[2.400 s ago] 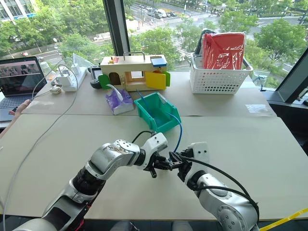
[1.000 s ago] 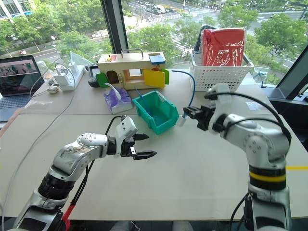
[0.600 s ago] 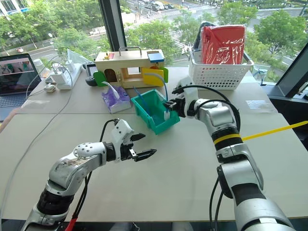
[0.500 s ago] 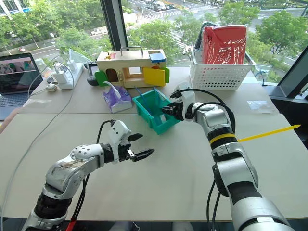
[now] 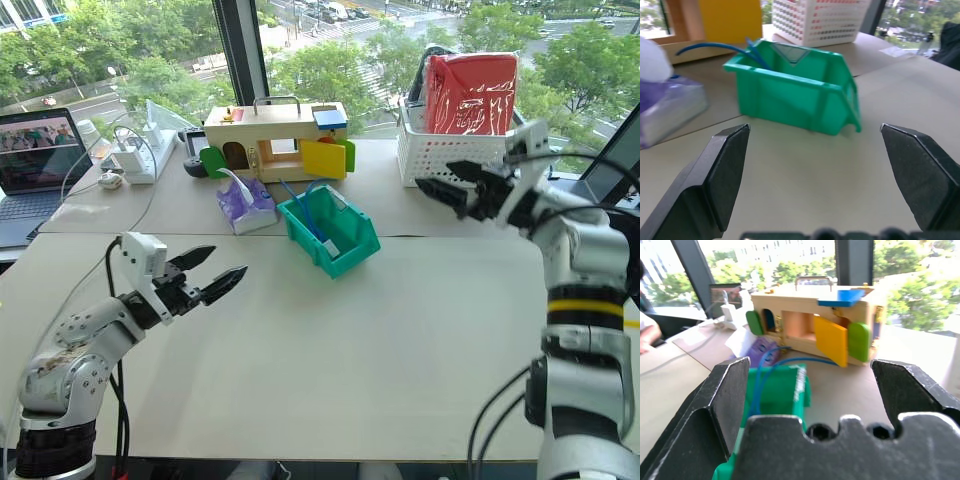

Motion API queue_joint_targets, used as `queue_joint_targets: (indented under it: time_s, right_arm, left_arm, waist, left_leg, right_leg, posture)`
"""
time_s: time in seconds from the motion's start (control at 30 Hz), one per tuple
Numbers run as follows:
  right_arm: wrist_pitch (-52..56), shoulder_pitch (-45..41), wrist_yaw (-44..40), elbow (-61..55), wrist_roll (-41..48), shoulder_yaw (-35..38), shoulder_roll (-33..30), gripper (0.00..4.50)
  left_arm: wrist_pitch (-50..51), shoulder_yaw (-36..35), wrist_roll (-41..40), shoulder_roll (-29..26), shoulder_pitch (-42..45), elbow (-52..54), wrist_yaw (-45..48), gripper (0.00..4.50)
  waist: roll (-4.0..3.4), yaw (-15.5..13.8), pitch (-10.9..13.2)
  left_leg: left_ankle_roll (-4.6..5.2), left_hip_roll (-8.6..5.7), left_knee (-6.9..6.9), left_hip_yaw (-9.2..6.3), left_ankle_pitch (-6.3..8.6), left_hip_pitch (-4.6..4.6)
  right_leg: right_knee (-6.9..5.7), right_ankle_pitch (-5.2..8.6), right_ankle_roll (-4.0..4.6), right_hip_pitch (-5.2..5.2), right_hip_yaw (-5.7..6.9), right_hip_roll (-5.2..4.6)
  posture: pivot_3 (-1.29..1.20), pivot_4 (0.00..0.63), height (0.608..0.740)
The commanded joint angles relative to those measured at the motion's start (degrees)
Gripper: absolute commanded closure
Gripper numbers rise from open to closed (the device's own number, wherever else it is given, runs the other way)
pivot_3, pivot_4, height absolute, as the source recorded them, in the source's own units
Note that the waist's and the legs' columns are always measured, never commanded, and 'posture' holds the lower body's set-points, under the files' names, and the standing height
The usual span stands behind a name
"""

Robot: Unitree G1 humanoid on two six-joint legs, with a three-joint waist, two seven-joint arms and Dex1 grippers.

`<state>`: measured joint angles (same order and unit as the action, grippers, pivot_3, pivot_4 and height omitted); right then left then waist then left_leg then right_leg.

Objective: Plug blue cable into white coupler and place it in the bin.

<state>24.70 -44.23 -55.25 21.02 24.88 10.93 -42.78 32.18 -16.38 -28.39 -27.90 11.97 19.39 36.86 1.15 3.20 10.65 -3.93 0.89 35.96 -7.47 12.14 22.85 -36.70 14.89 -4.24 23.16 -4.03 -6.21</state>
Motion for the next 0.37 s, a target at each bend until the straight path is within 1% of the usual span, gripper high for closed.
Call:
queue_joint_targets:
  time_s: [0.03,0.1,0.13,0.2,0.3,0.37]
  right_arm:
    - [-6.33,13.64,-0.52,-9.88,-2.04,1.74,-0.97,0.01]
    - [-7.88,21.22,1.44,-13.66,-2.11,3.77,0.19,0.01]
    - [-8.11,23.47,2.67,-14.82,-1.74,4.66,0.94,0.01]
    - [-8.02,25.80,4.60,-16.42,-0.71,5.84,2.28,0.01]
    - [-8.65,28.39,7.45,-18.62,-0.06,6.89,4.94,0.01]
    - [-7.72,28.90,8.64,-20.33,0.57,7.02,5.95,0.01]
  left_arm:
    - [-4.11,-3.27,-0.24,-1.85,-2.80,-2.93,2.14,0.00]
    - [-6.58,-3.15,1.60,-2.56,-5.33,-5.46,2.67,0.00]
    - [-8.05,-3.24,2.08,-2.33,-5.96,-6.92,2.44,0.00]
    - [-9.78,-3.71,2.12,-1.53,-6.43,-9.64,1.68,0.00]
    - [-11.02,-0.76,4.48,-1.48,-7.08,-11.21,1.36,0.00]
    - [-10.08,1.13,6.29,-2.99,-6.58,-12.22,1.45,0.00]
  waist:
    - [0.00,0.17,0.01]
    - [-0.03,0.21,0.02]
    - [-0.08,0.39,0.04]
    - [-0.12,0.79,0.08]
    - [-0.12,0.95,0.08]
    - [-0.11,0.78,0.09]
  left_leg:
    - [-0.01,0.00,0.06,0.01,-0.01,0.00]
    - [-0.03,-0.02,0.08,0.02,-0.02,0.02]
    - [-0.02,0.00,0.07,0.02,-0.01,-0.06]
    - [-0.03,-0.03,0.11,0.10,-0.02,-0.07]
    - [-0.05,-0.01,0.15,0.09,-0.03,-0.13]
    - [-0.12,-0.01,0.12,0.08,-0.08,-0.25]
  right_leg:
    - [-0.07,0.00,0.00,0.01,-0.01,0.00]
    - [-0.16,0.00,0.00,0.03,-0.06,-0.01]
    - [-0.16,0.00,0.00,-0.01,-0.05,-0.01]
    - [-0.23,-0.01,0.01,-0.01,-0.13,-0.02]
    - [-0.29,-0.12,0.04,-0.01,-0.13,-0.01]
    - [-0.30,-0.12,0.01,-0.14,-0.12,-0.01]
  posture:
    - [0.00,0.150,0.740]
    - [0.00,0.150,0.740]
    - [0.00,0.150,0.740]
    - [0.00,0.150,0.740]
    - [0.00,0.150,0.740]
    - [0.00,0.150,0.740]
